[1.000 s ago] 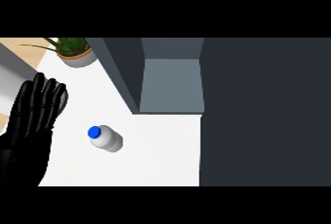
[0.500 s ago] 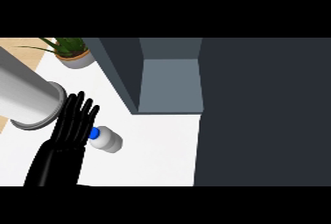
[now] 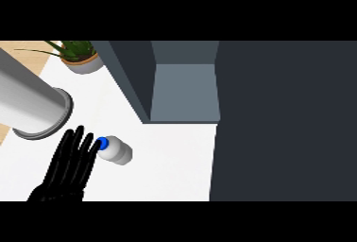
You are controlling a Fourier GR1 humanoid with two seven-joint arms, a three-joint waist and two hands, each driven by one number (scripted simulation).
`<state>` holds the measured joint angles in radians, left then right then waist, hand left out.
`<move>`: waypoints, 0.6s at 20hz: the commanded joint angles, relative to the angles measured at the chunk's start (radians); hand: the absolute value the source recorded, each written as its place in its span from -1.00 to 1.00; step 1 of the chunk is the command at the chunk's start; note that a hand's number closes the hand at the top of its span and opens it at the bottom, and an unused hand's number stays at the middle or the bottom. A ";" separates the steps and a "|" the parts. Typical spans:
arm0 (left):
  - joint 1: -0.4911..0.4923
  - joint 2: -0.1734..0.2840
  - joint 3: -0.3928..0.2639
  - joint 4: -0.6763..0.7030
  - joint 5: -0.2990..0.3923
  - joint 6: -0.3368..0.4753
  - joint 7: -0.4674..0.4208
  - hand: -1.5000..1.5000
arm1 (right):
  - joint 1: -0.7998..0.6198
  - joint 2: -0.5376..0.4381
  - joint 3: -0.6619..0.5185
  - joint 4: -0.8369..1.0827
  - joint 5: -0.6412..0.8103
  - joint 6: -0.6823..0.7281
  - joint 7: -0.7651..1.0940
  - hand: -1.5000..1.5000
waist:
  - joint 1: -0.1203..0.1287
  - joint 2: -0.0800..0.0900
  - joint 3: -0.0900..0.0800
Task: Pick up the bottled water, place it into the cabinet and close the cabinet
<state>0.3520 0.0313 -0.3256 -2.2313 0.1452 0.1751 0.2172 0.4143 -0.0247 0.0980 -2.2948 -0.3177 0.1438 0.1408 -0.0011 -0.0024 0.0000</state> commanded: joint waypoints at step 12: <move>0.180 0.061 0.032 -0.007 0.071 -0.086 -0.189 -1.00 | 0.137 -0.031 -0.039 -0.003 -0.040 0.103 -0.100 -1.00 | 0.001 0.000 0.000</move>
<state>0.4845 0.0760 -0.3132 -2.2366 0.1853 0.1218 0.0833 0.5106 -0.0293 0.1085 -2.2819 -0.3052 0.2110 0.0512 -0.0002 -0.0022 -0.0002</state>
